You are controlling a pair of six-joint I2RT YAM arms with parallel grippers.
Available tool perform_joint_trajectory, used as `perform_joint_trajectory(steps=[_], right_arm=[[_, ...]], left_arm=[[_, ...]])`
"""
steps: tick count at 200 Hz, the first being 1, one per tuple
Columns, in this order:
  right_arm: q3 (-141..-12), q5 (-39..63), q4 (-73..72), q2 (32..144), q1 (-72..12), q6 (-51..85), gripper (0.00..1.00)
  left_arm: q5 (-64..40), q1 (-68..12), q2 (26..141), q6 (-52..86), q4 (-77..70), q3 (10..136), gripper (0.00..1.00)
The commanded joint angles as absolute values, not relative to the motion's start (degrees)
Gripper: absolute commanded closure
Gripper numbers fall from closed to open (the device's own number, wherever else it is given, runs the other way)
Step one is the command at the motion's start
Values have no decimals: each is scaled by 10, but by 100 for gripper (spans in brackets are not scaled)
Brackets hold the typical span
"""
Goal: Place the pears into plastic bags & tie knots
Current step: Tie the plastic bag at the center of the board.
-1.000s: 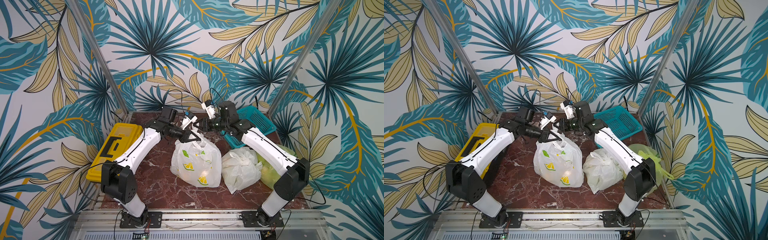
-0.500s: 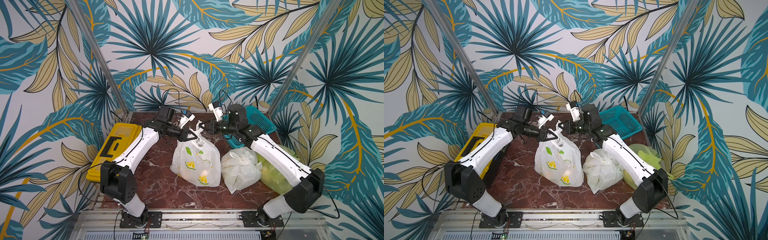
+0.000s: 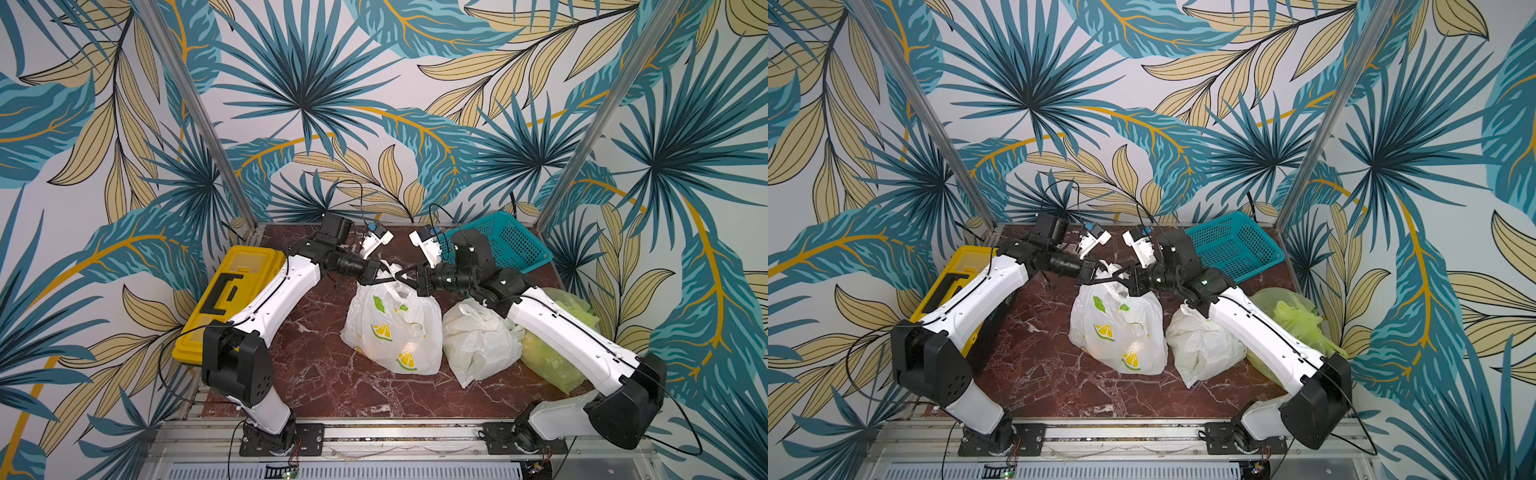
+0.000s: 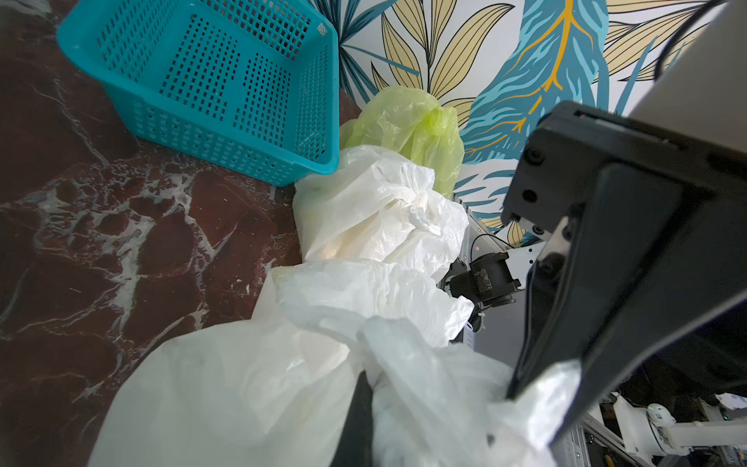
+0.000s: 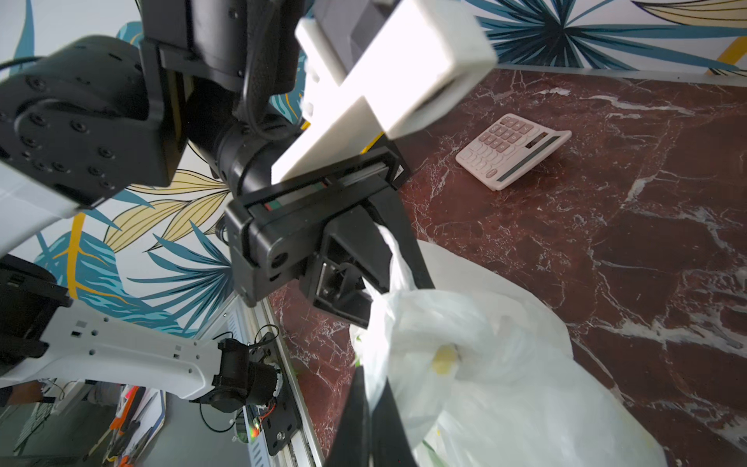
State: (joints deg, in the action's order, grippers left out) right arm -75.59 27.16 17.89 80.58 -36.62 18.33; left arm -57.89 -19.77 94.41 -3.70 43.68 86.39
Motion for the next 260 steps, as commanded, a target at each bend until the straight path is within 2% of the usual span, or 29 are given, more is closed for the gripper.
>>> perform_joint_trajectory(steps=[1, 38, 58, 93, 120, 136, 158, 186, 221, 247, 260], right_arm=[[-735, 307, 202, 804, -418, 168, 100], [-713, 228, 203, 863, -490, 83, 100], [-707, 197, 205, 877, -492, 24, 100], [-685, 134, 198, 888, -493, -125, 100], [-666, 141, 195, 878, -493, -201, 100], [-662, 91, 196, 866, -492, -207, 100], [-670, 43, 216, 863, -491, -226, 100], [-672, 40, 210, 865, -483, -231, 100], [-663, -12, 182, 872, -484, -241, 100], [-650, -23, 147, 862, -483, -243, 100], [-645, -12, 131, 853, -484, -243, 100]], left_arm=[[-536, -180, 964, -18, 423, 879, 98], [-554, -180, 964, -18, 423, 884, 98], [-572, -180, 961, -21, 424, 879, 95], [-590, -180, 948, -29, 424, 870, 94], [-600, -180, 943, -32, 423, 861, 89], [-603, -180, 937, -38, 423, 851, 84], [-610, -176, 927, -43, 423, 838, 82], [-607, -170, 922, -46, 423, 829, 82], [-608, -168, 919, -42, 424, 827, 88], [-613, -169, 912, -45, 423, 820, 70], [-614, -170, 912, -48, 423, 812, 65]])
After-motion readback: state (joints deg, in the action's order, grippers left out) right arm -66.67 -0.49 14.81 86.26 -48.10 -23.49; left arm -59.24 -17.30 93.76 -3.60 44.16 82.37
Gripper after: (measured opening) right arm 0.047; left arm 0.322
